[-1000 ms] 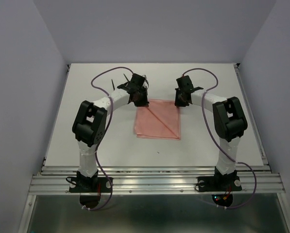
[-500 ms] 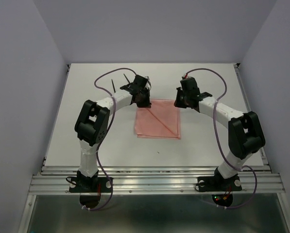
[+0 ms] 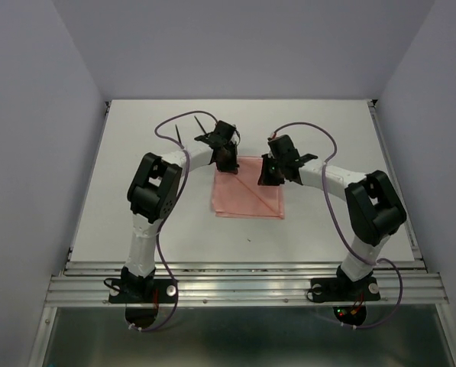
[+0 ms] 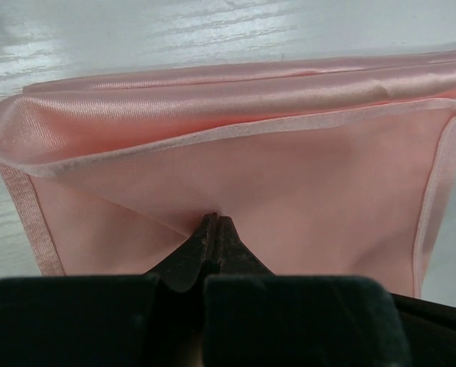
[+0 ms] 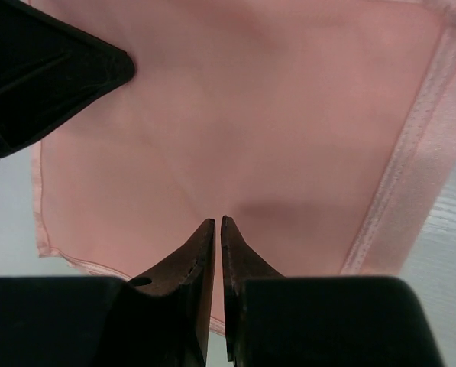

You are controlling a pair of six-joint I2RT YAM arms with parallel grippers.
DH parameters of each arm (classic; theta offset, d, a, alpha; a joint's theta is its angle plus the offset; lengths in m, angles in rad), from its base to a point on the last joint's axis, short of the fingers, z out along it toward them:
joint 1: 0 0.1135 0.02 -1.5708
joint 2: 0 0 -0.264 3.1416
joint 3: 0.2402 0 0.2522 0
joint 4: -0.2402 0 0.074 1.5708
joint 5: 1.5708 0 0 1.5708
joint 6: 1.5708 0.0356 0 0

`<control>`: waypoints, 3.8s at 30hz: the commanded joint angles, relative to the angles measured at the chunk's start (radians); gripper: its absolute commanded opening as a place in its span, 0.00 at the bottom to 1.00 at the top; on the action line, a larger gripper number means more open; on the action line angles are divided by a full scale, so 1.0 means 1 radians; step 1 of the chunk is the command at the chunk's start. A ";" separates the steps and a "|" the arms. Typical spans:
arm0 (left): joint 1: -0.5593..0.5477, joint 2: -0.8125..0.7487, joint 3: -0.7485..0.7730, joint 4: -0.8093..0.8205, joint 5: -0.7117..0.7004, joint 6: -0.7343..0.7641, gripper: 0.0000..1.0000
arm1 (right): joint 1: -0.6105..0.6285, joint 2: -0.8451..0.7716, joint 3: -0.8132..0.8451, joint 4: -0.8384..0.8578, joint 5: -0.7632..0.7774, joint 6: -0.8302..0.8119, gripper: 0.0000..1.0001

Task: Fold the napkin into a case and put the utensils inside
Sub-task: Smooth out the upper triangle-folded napkin at the center of the board, then move the upper triangle-folded napkin to the center of the board.

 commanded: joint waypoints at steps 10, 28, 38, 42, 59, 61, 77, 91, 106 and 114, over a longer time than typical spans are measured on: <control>0.007 0.029 0.031 -0.009 -0.005 0.028 0.00 | 0.045 0.161 0.126 0.071 -0.054 0.034 0.13; 0.020 0.029 0.005 -0.005 -0.010 0.039 0.00 | 0.045 0.060 -0.042 0.044 0.028 0.027 0.13; 0.023 0.026 -0.007 0.004 -0.014 0.039 0.00 | 0.045 -0.086 -0.187 -0.008 0.070 0.022 0.13; 0.023 0.029 0.004 -0.001 -0.016 0.042 0.00 | 0.045 -0.132 -0.228 -0.018 0.076 0.031 0.13; 0.023 0.007 0.054 -0.030 -0.025 0.059 0.00 | 0.045 -0.262 -0.219 -0.071 0.185 0.028 0.13; 0.023 0.009 0.062 -0.036 -0.027 0.061 0.00 | 0.045 -0.277 -0.213 -0.073 0.173 0.019 0.13; 0.021 0.001 0.085 -0.042 -0.011 0.056 0.00 | 0.045 -0.222 -0.337 -0.045 0.174 0.062 0.13; 0.006 -0.122 0.122 -0.081 -0.042 0.048 0.01 | 0.016 -0.330 -0.276 -0.064 0.286 0.057 0.27; 0.006 -0.255 0.038 -0.117 -0.157 0.047 0.13 | 0.002 -0.193 -0.355 -0.006 0.242 0.062 0.21; 0.006 -0.296 0.021 -0.131 -0.204 0.056 0.15 | 0.163 -0.196 -0.394 0.064 0.176 0.155 0.20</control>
